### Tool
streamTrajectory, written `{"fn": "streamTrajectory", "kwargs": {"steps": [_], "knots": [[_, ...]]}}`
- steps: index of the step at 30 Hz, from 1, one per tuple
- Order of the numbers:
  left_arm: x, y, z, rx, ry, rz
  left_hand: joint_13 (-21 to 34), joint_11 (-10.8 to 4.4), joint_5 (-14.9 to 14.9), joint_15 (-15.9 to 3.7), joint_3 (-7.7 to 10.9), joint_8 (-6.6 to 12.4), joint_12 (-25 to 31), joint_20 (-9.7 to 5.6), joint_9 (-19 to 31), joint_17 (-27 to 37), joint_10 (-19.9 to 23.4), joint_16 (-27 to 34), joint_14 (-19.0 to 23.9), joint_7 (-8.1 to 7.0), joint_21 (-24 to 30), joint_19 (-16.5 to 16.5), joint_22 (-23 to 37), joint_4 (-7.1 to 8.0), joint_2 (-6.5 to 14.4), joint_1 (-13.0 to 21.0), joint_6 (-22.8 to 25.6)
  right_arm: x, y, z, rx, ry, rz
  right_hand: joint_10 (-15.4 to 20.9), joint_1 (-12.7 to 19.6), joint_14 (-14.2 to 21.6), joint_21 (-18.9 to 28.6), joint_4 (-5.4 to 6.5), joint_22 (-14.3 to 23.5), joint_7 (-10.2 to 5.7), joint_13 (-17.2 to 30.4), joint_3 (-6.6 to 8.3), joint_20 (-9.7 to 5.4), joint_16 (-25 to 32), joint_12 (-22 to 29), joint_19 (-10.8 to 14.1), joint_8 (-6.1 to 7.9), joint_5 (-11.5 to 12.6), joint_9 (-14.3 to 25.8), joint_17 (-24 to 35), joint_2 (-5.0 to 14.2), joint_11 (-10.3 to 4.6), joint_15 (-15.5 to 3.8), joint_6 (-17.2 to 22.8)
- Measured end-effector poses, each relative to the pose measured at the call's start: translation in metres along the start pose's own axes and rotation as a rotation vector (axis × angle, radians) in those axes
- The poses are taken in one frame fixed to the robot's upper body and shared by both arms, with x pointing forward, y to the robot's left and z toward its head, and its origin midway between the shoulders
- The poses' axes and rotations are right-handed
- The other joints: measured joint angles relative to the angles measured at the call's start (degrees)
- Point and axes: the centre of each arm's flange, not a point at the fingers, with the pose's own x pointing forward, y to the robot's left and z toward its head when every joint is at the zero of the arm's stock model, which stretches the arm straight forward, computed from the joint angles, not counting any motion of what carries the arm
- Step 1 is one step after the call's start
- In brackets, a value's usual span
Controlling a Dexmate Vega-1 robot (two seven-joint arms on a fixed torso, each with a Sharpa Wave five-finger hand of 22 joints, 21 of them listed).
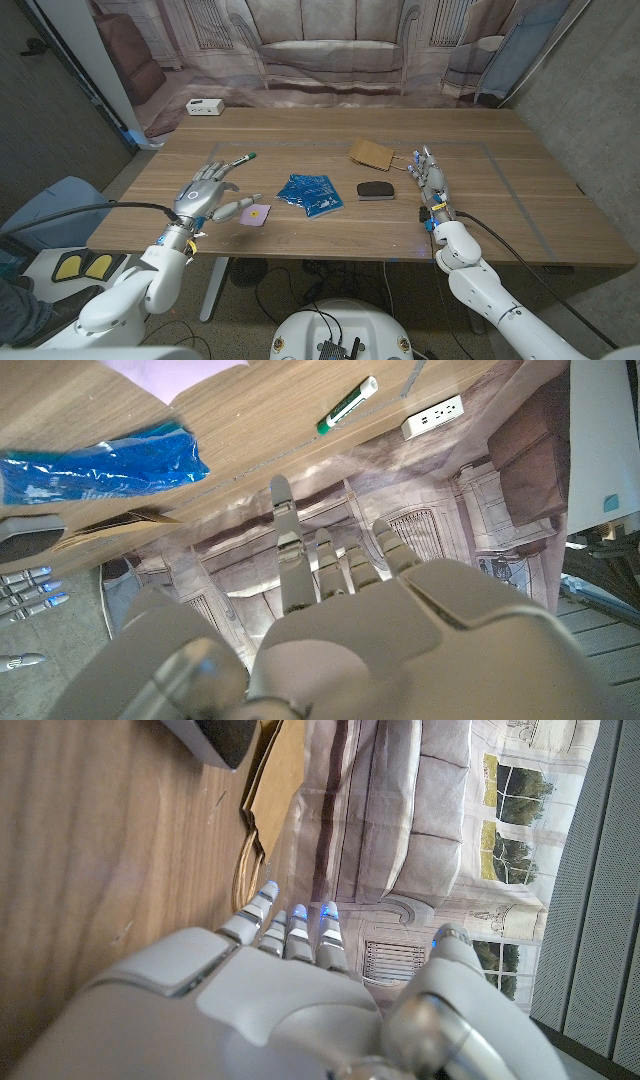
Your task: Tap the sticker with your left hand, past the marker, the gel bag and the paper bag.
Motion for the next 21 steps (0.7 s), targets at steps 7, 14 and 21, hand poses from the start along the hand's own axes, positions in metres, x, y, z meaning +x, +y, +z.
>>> {"fn": "streamTrajectory", "kwargs": {"steps": [7,14,21], "knots": [[0.002,-0.004,0.003,0.006,-0.008,-0.035,0.0,0.0,0.2,0.11,-0.17,0.0,0.0,0.0,0.0,0.0,0.0,0.0,-0.5,-0.22,0.3,0.0,0.0,0.17,0.0,0.0,0.2,0.0,0.001,-0.001,0.001,0.001,-0.002,0.0,0.0,0.0,-0.4,0.0,0.0,0.0,0.0,0.0,0.0,0.0,0.0,0.0,0.0,0.0,0.0,0.0,0.0,0.0,0.0,0.0],[0.006,-0.01,0.005,0.021,-0.003,-0.088,0.0,0.32,0.4,0.11,-0.4,-0.42,0.0,0.21,0.0,0.0,-0.3,0.3,-0.5,-0.53,0.7,0.2,0.0,0.41,0.4,-0.4,-0.1,-0.001,0.002,-0.002,0.001,0.003,-0.005,0.0,0.0,0.0,-0.4,0.0,0.0,0.0,0.0,0.0,-0.01,0.0,0.0,0.0,0.0,0.0,0.0,0.0,0.0,0.0,0.0,0.0],[0.01,-0.014,0.008,0.042,-0.001,-0.128,0.0,0.41,0.4,0.11,-0.64,-0.85,0.0,0.44,0.0,0.0,-1.6,0.3,-0.5,-1.21,0.7,0.0,0.0,0.18,0.0,-0.8,-1.2,-0.001,0.002,-0.003,0.001,0.006,-0.008,0.2,0.0,0.0,-0.4,0.0,0.0,0.0,0.0,0.0,0.2,0.0,0.0,0.2,0.0,0.0,0.0,0.0,0.0,-0.21,0.0,0.0]]}}
